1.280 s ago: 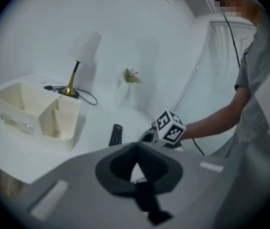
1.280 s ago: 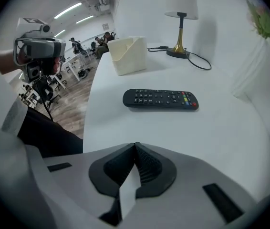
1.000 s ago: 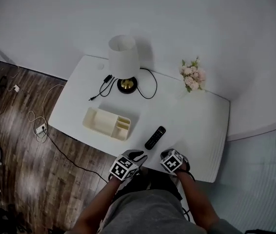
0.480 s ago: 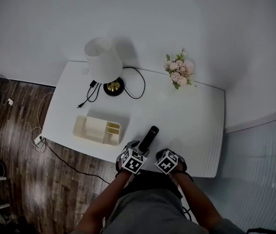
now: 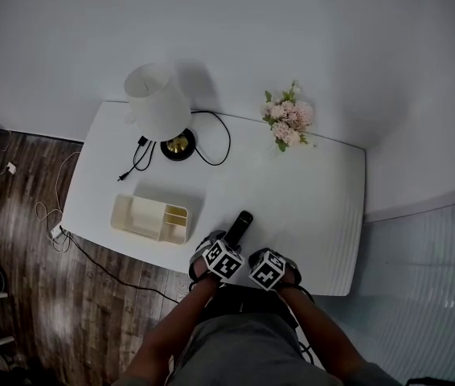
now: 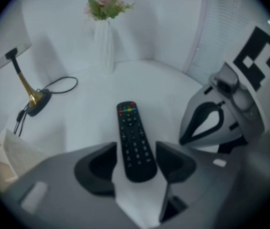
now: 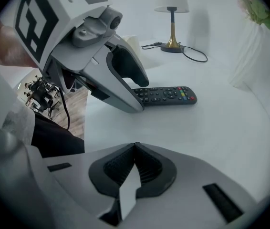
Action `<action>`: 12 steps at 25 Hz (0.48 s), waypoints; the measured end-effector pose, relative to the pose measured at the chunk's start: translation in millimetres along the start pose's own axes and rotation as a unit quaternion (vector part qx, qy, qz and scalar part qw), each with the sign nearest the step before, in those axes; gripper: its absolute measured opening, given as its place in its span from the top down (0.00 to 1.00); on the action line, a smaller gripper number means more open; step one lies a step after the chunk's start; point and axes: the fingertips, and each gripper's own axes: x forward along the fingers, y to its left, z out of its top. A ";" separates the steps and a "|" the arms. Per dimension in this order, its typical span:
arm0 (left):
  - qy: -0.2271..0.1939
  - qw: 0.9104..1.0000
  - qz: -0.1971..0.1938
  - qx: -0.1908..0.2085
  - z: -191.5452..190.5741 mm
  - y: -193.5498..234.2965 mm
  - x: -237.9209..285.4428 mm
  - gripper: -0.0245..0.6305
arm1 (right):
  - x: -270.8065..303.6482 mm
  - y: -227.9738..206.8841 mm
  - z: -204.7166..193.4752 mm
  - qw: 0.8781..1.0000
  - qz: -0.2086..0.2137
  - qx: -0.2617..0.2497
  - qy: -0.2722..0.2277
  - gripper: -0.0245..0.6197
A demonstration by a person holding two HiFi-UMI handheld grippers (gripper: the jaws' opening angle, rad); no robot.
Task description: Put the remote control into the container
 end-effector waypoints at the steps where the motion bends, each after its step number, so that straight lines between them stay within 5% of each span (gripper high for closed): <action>1: 0.004 1.000 0.001 0.005 0.3 0.3 1.6 0.60 | -0.1 -0.3 0.3 1.000 0.003 0.000 0.000 0.94; 12: 0.013 1.000 -0.005 0.028 7.1 -2.3 3.1 0.67 | -4.7 2.0 2.5 1.000 0.029 -0.004 -0.002 0.94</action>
